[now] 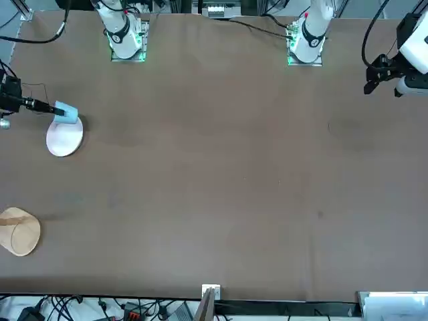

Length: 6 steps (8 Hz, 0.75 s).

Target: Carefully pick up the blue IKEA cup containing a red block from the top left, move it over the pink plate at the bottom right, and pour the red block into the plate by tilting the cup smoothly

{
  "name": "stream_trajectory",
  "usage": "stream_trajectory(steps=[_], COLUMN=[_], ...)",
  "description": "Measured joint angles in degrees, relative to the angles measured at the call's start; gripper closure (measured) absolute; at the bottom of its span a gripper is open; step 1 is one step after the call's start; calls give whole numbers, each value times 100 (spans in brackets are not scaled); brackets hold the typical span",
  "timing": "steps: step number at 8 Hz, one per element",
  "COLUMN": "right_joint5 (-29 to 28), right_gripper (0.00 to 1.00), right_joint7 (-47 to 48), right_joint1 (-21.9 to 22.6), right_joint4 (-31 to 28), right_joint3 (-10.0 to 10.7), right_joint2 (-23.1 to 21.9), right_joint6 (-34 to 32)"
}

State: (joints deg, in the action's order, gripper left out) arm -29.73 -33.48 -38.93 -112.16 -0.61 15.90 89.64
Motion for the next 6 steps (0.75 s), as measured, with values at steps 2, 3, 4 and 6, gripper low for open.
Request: stream_trajectory(steps=[2, 3, 4, 6], right_joint5=[-159, -165, -166, -167], right_gripper=[98, 98, 98, 98], right_joint7=[-439, -661, -889, -1234], right_joint1=[-194, -282, -375, -543], right_joint4=[297, 413, 503, 642], right_joint3=[0, 0, 0, 1], right_joint2=[444, 607, 734, 964], right_joint6=[-442, -605, -750, -944])
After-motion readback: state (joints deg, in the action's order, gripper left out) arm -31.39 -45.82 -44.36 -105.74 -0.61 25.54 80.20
